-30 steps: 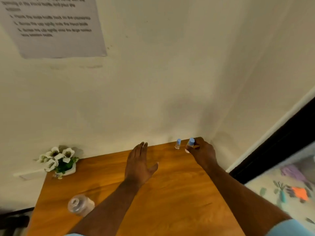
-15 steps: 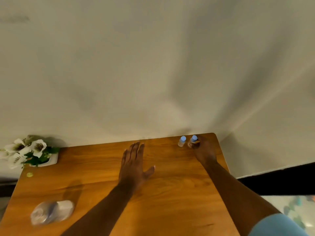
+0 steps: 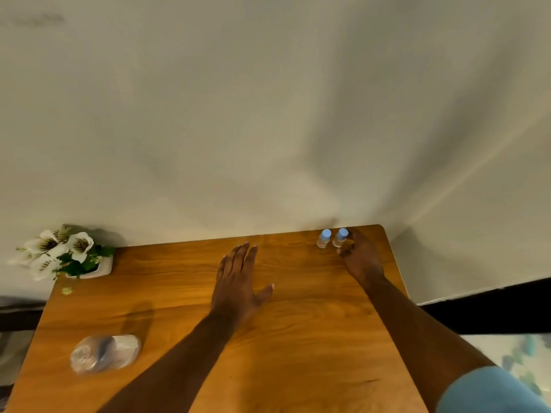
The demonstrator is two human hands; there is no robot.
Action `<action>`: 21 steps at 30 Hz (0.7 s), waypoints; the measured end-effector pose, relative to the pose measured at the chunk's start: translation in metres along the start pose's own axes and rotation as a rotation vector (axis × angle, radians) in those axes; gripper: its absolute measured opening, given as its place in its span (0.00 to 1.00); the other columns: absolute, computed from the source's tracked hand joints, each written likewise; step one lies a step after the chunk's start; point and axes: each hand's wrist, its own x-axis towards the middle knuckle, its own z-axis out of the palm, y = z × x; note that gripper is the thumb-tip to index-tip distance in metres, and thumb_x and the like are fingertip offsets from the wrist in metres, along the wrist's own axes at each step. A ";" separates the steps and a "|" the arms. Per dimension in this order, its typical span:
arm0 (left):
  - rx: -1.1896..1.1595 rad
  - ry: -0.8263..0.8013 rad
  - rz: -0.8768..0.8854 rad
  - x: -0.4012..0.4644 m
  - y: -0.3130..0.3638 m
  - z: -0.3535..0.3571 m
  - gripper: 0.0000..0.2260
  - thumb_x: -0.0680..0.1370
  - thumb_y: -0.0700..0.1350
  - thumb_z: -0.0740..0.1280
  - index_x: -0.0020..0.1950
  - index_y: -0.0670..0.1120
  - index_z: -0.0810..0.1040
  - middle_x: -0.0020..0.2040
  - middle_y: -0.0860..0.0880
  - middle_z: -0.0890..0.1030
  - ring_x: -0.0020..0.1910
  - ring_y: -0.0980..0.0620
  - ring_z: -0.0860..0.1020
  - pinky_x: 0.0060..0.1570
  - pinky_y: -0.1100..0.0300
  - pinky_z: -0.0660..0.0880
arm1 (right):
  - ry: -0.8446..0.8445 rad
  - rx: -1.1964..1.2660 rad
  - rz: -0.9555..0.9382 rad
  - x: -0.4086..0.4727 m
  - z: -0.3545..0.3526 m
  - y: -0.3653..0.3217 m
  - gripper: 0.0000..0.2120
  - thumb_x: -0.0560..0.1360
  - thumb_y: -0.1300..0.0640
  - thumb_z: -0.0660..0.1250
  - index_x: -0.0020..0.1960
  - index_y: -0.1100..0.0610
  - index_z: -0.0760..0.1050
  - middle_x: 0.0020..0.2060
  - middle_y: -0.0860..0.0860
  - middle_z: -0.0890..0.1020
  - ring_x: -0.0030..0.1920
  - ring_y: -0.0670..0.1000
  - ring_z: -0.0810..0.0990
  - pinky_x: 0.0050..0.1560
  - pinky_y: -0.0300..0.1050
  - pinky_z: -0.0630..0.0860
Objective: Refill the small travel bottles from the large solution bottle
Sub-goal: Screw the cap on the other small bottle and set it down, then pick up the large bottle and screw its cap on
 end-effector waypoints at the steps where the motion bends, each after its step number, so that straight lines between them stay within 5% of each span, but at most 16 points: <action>1: -0.007 0.002 0.004 -0.003 0.000 -0.003 0.42 0.74 0.69 0.62 0.81 0.51 0.53 0.82 0.47 0.56 0.81 0.45 0.53 0.78 0.44 0.55 | 0.010 -0.003 0.012 -0.005 -0.001 0.001 0.24 0.75 0.59 0.72 0.69 0.53 0.72 0.63 0.53 0.79 0.61 0.57 0.78 0.57 0.49 0.76; 9: -0.045 0.073 0.044 -0.044 -0.011 -0.048 0.40 0.75 0.69 0.59 0.81 0.52 0.54 0.82 0.49 0.57 0.81 0.48 0.52 0.79 0.47 0.52 | 0.119 -0.031 0.019 -0.071 -0.004 -0.018 0.33 0.73 0.57 0.75 0.74 0.56 0.63 0.68 0.55 0.73 0.63 0.58 0.77 0.60 0.57 0.78; 21: -0.083 0.289 0.069 -0.148 -0.081 -0.138 0.34 0.73 0.67 0.62 0.75 0.51 0.67 0.73 0.49 0.71 0.74 0.47 0.67 0.73 0.46 0.65 | 0.066 -0.048 -0.159 -0.220 0.027 -0.114 0.26 0.74 0.57 0.73 0.70 0.54 0.70 0.62 0.51 0.77 0.53 0.49 0.78 0.49 0.44 0.77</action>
